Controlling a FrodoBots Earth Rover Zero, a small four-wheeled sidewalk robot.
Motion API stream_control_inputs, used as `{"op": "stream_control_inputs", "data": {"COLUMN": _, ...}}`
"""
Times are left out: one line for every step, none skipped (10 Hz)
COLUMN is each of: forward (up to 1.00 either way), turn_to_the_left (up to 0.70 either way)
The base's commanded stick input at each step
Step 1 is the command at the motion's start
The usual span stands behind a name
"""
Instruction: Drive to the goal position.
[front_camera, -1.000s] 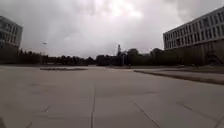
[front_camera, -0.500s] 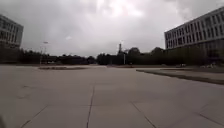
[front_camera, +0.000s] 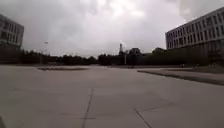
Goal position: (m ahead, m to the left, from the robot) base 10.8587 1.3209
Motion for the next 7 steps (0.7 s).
{"op": "stream_control_inputs", "data": {"forward": 0.70, "turn_to_the_left": 0.00}}
{"op": "stream_control_inputs", "data": {"forward": 0.70, "turn_to_the_left": 0.00}}
{"op": "stream_control_inputs", "data": {"forward": 0.70, "turn_to_the_left": 0.00}}
{"op": "stream_control_inputs", "data": {"forward": 0.70, "turn_to_the_left": 0.00}}
{"op": "stream_control_inputs", "data": {"forward": 0.70, "turn_to_the_left": 0.00}}
{"op": "stream_control_inputs", "data": {"forward": 0.70, "turn_to_the_left": 0.00}}
{"op": "stream_control_inputs", "data": {"forward": 0.70, "turn_to_the_left": 0.00}}
